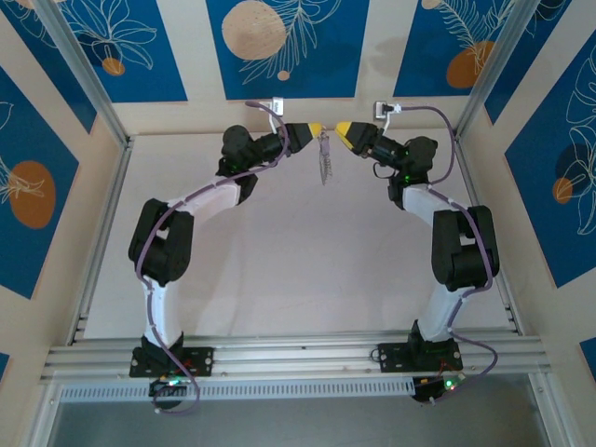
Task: Put the keys on the keyring
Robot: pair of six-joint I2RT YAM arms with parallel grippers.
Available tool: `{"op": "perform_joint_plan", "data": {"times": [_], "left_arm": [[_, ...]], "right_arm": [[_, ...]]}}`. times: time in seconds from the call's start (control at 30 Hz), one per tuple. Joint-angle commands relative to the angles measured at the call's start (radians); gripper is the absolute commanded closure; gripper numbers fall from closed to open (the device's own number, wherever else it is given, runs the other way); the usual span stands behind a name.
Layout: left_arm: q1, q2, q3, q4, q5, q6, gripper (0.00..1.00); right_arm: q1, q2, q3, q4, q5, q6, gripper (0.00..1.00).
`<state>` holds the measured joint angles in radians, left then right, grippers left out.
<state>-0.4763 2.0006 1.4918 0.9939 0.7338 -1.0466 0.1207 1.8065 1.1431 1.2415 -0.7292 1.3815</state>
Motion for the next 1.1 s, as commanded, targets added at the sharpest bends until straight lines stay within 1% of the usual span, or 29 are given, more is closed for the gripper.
{"op": "perform_joint_plan", "data": {"times": [0.0, 0.4, 0.53, 0.67, 0.77, 0.8, 0.87, 0.97, 1.07], "left_arm": [[-0.003, -0.071, -0.007, 0.126, -0.057, -0.036, 1.0], [-0.009, -0.056, 0.003, 0.241, -0.11, -0.121, 1.0], [-0.017, -0.057, -0.011, 0.246, -0.126, -0.118, 1.0], [-0.022, -0.056, -0.026, 0.252, -0.138, -0.118, 1.0], [-0.024, -0.057, -0.033, 0.242, -0.137, -0.107, 1.0], [-0.023, -0.059, -0.036, 0.234, -0.141, -0.099, 1.0], [-0.024, -0.063, -0.038, 0.211, -0.138, -0.077, 1.0], [-0.028, -0.069, -0.039, 0.178, -0.138, -0.04, 1.0], [-0.033, -0.073, -0.038, 0.154, -0.133, -0.017, 1.0]], "right_arm": [[0.0, -0.033, -0.032, 0.067, 0.037, -0.044, 0.54], [-0.004, -0.052, -0.041, 0.083, 0.037, -0.114, 0.54], [-0.002, -0.11, -0.054, 0.011, 0.064, -0.162, 0.55], [0.019, -0.225, -0.049, -0.242, 0.103, -0.319, 0.61], [0.057, -0.316, -0.009, -0.532, 0.154, -0.499, 0.65], [0.077, -0.346, 0.018, -0.654, 0.181, -0.588, 0.67], [0.115, -0.378, 0.063, -0.822, 0.233, -0.702, 0.68], [0.158, -0.399, 0.105, -0.956, 0.287, -0.796, 0.68], [0.173, -0.403, 0.125, -1.01, 0.33, -0.834, 0.68]]}}
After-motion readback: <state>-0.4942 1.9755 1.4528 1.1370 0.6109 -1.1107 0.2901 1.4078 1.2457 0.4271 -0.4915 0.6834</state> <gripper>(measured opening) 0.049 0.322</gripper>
